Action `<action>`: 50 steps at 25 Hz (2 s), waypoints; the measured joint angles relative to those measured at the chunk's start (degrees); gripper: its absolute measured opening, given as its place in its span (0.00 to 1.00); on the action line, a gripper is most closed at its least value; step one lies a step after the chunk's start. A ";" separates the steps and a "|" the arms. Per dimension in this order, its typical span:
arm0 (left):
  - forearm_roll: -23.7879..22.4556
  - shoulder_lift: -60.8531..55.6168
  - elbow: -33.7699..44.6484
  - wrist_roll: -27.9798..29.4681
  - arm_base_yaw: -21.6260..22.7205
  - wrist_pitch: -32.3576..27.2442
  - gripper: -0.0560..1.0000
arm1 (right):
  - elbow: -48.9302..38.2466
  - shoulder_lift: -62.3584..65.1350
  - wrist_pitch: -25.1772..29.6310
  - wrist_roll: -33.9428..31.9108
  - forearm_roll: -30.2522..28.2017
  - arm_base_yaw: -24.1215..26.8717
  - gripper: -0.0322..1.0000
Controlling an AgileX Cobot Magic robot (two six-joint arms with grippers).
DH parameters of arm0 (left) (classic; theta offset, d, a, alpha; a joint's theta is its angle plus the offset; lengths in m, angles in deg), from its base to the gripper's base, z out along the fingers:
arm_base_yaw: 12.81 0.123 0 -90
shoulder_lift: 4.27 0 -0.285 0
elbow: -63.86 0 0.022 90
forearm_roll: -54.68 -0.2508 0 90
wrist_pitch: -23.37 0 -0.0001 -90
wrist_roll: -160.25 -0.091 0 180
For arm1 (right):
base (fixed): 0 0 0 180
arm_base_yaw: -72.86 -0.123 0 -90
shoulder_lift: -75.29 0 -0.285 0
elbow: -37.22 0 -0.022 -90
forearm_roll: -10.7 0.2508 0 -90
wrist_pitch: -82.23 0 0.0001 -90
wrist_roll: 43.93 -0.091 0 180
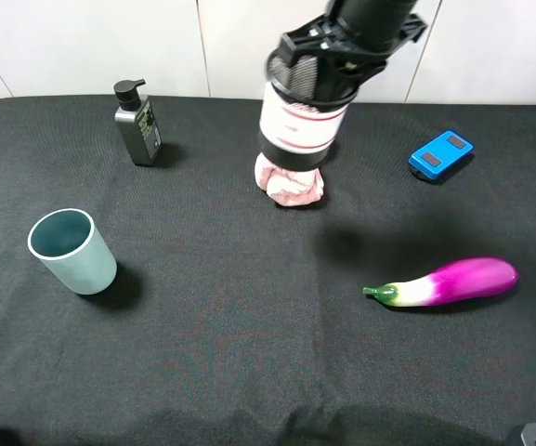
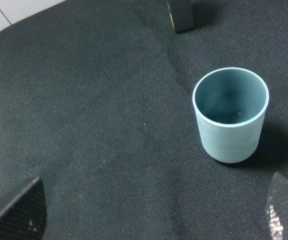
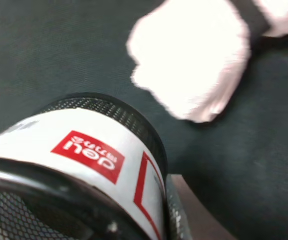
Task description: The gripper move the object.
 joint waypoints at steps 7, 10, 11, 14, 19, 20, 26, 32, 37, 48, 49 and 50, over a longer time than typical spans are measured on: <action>0.00 0.00 0.00 0.00 0.00 0.00 0.94 | 0.05 -0.72 -2.73 0.00 -1.00 8.12 0.08; 0.00 0.00 0.00 0.00 0.00 0.00 0.94 | 0.05 -2.74 -3.73 0.00 -1.18 11.47 0.08; 0.00 0.00 0.00 0.00 0.00 0.00 0.94 | 0.05 -3.60 -4.18 0.00 -1.18 12.50 0.08; 0.00 0.00 0.00 0.00 0.00 0.00 0.94 | 0.05 -5.82 -6.05 0.00 -1.18 15.07 0.08; 0.00 0.00 0.00 0.00 0.00 0.00 0.94 | 4.27 -10.72 -6.37 0.00 -1.18 18.24 0.08; 0.00 0.00 0.00 0.00 0.00 0.00 0.94 | 6.15 -11.90 -6.06 0.00 -1.12 18.65 0.08; 0.00 0.00 0.00 0.00 0.00 0.00 0.94 | 16.28 -20.12 -2.88 0.00 -1.18 19.43 0.08; 0.00 0.00 0.00 0.00 0.00 0.00 0.94 | 21.93 -25.86 -2.34 -0.07 -3.00 19.63 0.08; 0.00 0.00 0.00 0.00 0.00 0.00 0.94 | 22.91 -28.04 -2.23 -0.57 -3.92 20.80 0.08; 0.00 0.00 0.00 0.00 0.00 0.00 0.94 | 23.01 -29.75 -3.95 -0.69 -6.52 23.69 0.08; 0.00 0.00 0.00 0.00 0.00 0.00 0.94 | 23.01 -29.86 -4.09 -0.69 -6.96 23.74 0.08; 0.00 0.00 0.00 0.00 0.00 0.00 0.94 | 23.01 -29.86 -4.40 -0.69 -7.15 23.76 0.08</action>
